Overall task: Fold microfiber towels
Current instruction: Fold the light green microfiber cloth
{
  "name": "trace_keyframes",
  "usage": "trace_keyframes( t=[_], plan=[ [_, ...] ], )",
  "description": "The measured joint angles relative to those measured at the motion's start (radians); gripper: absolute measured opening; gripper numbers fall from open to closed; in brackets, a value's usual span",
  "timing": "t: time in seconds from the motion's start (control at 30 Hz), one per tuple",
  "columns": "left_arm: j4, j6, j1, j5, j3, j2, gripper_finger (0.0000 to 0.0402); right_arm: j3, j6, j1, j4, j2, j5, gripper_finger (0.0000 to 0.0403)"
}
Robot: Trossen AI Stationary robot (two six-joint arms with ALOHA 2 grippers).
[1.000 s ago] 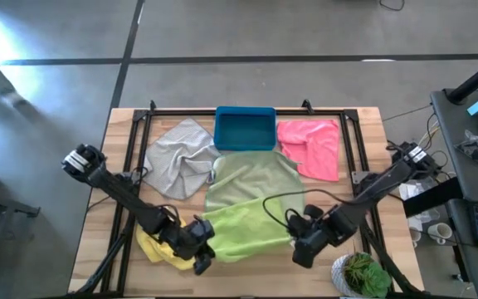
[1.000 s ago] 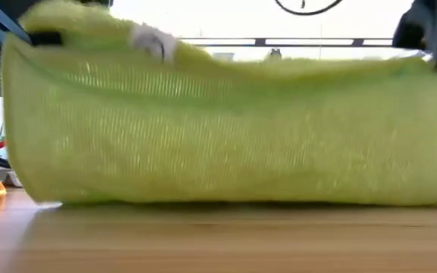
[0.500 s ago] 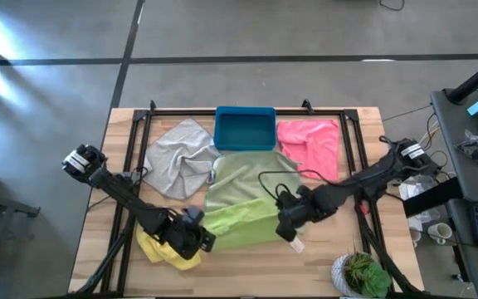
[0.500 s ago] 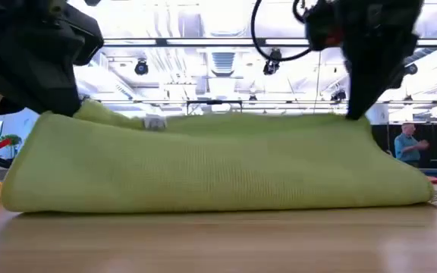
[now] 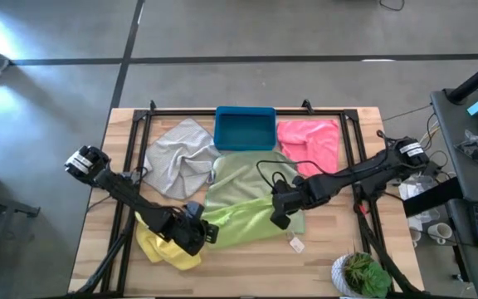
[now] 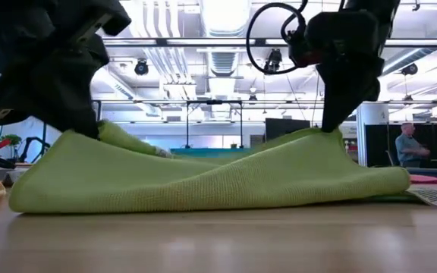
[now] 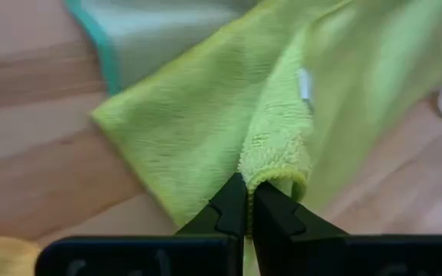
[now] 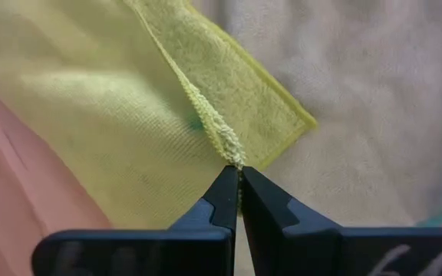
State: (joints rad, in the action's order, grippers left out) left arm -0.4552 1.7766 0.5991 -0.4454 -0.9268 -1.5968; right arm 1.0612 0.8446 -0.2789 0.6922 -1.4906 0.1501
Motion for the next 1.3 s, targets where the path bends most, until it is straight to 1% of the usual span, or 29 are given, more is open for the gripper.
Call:
trace_keyframes(
  t=[0.17,0.33,0.5,0.63,0.8,0.87,0.97,1.07,1.3],
  plan=[
    [-0.066,0.002,0.0,0.0,0.001,0.006,0.0,-0.016,0.0,0.003,-0.004,0.0,0.0,0.0008],
    [-0.069,0.0,0.0,0.001,0.001,0.006,0.0,-0.034,0.0,0.005,-0.059,0.0,0.0,0.0008],
    [-0.07,-0.002,0.0,0.001,0.001,0.006,0.0003,-0.048,0.014,0.007,-0.065,0.0,-0.001,0.0008],
    [-0.07,-0.002,0.0,0.002,0.001,0.006,0.0031,-0.05,0.018,0.007,-0.066,0.0,-0.001,0.0008],
    [-0.07,-0.002,0.0,0.004,0.001,0.006,0.0086,-0.05,0.018,0.009,-0.07,0.0,-0.001,0.0008],
    [-0.069,-0.003,-0.002,0.024,0.001,0.007,0.0104,-0.05,0.019,0.009,-0.07,0.0,-0.001,0.0008],
    [-0.065,-0.007,-0.004,0.029,0.001,0.012,0.0123,-0.05,0.019,0.009,-0.073,0.0,-0.001,0.0008],
    [-0.034,-0.08,-0.004,0.029,-0.006,0.014,0.0127,-0.05,0.018,0.012,-0.077,0.0,0.0,0.0008],
    [0.142,-0.412,-0.004,0.017,-0.011,0.014,0.0127,-0.05,0.015,0.018,-0.077,0.0,0.004,0.0008]
  ],
)
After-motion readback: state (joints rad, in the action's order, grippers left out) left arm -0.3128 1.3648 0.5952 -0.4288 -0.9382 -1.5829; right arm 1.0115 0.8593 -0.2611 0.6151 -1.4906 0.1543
